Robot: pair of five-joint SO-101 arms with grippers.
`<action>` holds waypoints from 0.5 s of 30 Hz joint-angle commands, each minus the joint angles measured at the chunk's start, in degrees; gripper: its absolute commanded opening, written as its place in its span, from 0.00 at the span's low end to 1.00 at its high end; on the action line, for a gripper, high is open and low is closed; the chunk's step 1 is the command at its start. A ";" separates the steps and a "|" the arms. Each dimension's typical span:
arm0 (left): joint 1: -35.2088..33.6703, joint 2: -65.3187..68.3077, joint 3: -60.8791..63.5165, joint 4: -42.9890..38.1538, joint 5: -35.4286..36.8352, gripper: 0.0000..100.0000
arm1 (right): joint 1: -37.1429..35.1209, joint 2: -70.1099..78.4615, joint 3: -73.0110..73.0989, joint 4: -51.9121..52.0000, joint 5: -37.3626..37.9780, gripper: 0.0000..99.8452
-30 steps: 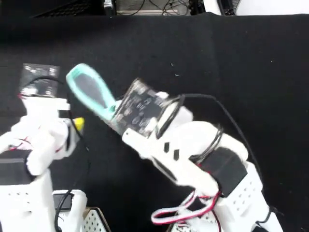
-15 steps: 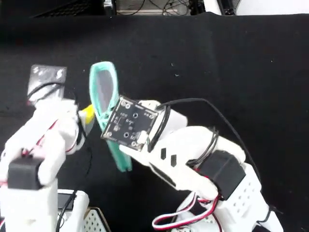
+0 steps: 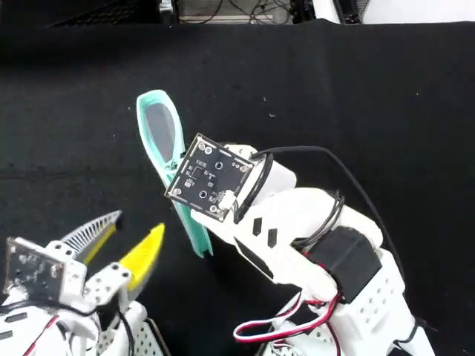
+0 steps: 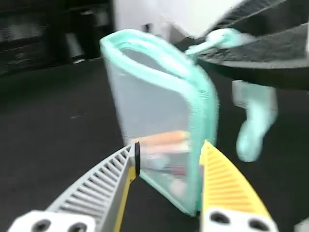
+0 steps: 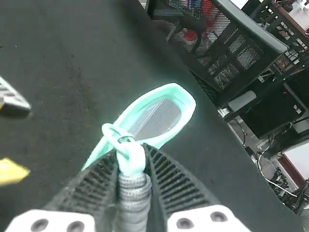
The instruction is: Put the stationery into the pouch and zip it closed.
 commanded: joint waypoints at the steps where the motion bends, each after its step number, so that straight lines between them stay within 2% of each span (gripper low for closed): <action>1: 3.03 -0.09 -1.98 0.00 3.43 0.24 | 0.79 0.04 -0.92 -1.67 0.35 0.01; 5: 3.47 0.00 -1.54 -1.85 3.34 0.30 | 0.79 0.04 -0.84 -1.49 0.18 0.01; 15: 3.30 0.00 15.78 -20.84 3.43 0.30 | 0.79 -0.13 -1.10 0.62 0.00 0.01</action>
